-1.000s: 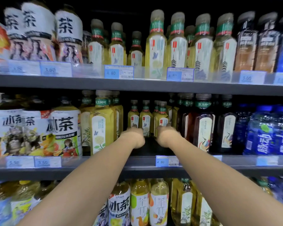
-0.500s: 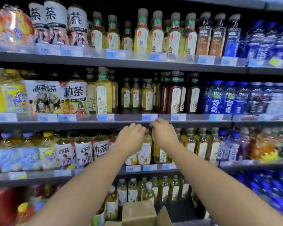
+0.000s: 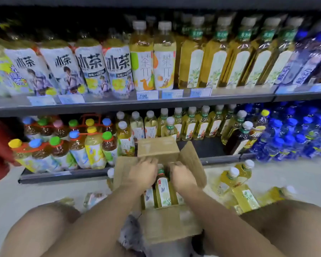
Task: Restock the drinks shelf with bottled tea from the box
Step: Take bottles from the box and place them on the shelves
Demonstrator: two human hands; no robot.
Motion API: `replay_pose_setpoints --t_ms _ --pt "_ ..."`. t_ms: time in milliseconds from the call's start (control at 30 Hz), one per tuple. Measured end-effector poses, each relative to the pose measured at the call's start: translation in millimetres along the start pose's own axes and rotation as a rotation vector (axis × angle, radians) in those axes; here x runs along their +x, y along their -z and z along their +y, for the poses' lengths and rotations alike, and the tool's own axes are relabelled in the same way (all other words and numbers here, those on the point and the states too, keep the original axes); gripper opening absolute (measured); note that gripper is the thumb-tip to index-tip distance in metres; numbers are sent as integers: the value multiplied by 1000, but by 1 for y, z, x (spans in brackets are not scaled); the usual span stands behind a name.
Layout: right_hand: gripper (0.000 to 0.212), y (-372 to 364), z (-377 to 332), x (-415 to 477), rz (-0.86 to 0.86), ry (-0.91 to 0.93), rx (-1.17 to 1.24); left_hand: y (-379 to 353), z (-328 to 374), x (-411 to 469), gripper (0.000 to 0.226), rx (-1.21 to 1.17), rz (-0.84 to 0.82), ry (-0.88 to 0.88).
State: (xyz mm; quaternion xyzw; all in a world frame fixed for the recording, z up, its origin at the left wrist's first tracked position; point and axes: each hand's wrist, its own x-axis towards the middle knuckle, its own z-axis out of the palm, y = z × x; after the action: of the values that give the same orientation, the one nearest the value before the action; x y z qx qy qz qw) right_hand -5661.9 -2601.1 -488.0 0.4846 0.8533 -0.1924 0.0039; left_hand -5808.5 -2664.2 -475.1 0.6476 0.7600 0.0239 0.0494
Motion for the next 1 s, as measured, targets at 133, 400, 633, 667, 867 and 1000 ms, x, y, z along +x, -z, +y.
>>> replay_pose_setpoints --t_ms 133,400,633,667,867,1000 --pt "33 -44 11 21 -140 -9 8 -51 -1 21 18 -139 -136 127" --pt "37 -86 28 67 -171 -72 -78 -100 14 79 25 -484 -304 568" --pt "38 -96 18 93 -222 -294 80 -117 13 95 30 -784 -326 788" --pt "36 -96 18 97 -197 -295 116 -116 12 94 28 -803 -315 805" --pt "27 -75 10 87 -48 -291 296 -95 5 75 26 -886 -206 805" --pt "25 -32 2 71 -52 -230 318 -55 8 58 24 -894 -128 726"
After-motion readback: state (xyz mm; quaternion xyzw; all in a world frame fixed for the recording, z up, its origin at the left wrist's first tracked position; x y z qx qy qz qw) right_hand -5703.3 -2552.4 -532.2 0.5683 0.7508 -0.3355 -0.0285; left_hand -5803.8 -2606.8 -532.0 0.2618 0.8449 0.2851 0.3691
